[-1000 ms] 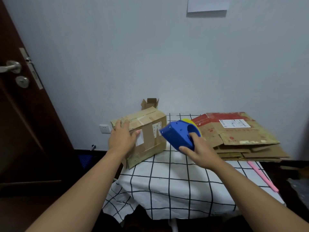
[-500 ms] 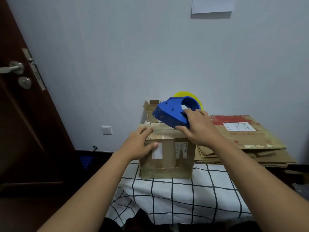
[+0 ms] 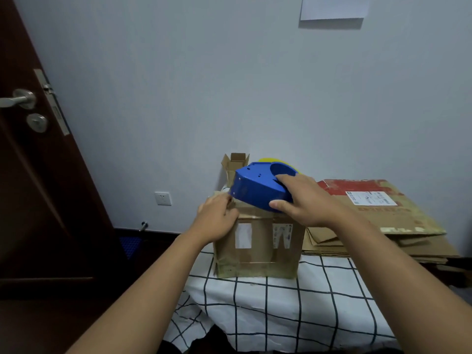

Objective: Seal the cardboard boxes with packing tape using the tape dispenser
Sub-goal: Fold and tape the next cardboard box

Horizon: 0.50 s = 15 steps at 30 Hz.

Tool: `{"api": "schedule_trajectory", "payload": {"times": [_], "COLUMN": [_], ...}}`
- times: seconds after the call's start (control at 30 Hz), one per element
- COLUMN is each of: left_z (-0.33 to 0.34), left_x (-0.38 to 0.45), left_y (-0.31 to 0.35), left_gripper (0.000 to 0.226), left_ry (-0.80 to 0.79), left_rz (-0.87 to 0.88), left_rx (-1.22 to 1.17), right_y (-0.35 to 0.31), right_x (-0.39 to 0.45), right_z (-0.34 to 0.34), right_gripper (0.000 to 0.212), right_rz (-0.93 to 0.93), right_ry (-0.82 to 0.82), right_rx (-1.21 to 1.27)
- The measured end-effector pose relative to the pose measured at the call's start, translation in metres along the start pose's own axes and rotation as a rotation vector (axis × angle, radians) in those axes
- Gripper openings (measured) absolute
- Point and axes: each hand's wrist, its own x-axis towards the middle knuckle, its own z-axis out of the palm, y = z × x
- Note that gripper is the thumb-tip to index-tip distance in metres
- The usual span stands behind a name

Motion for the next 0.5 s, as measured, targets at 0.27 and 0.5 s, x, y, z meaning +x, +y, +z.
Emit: {"api": "schedule_trajectory", "payload": {"times": [0.27, 0.5], "left_z": [-0.018, -0.025], "left_x": [-0.001, -0.005], "left_y": [0.005, 0.006], "left_gripper": [0.047, 0.033], "left_ry": [0.119, 0.089], "left_rz": [-0.076, 0.024], "left_rx": [-0.591, -0.743], "right_y": [-0.002, -0.004], "right_x": [0.0, 0.002], "right_z": [0.008, 0.01], "right_gripper": [0.039, 0.035], "right_rz": [0.049, 0.038], "right_ry": [-0.063, -0.07], "right_rx": [-0.009, -0.027]}}
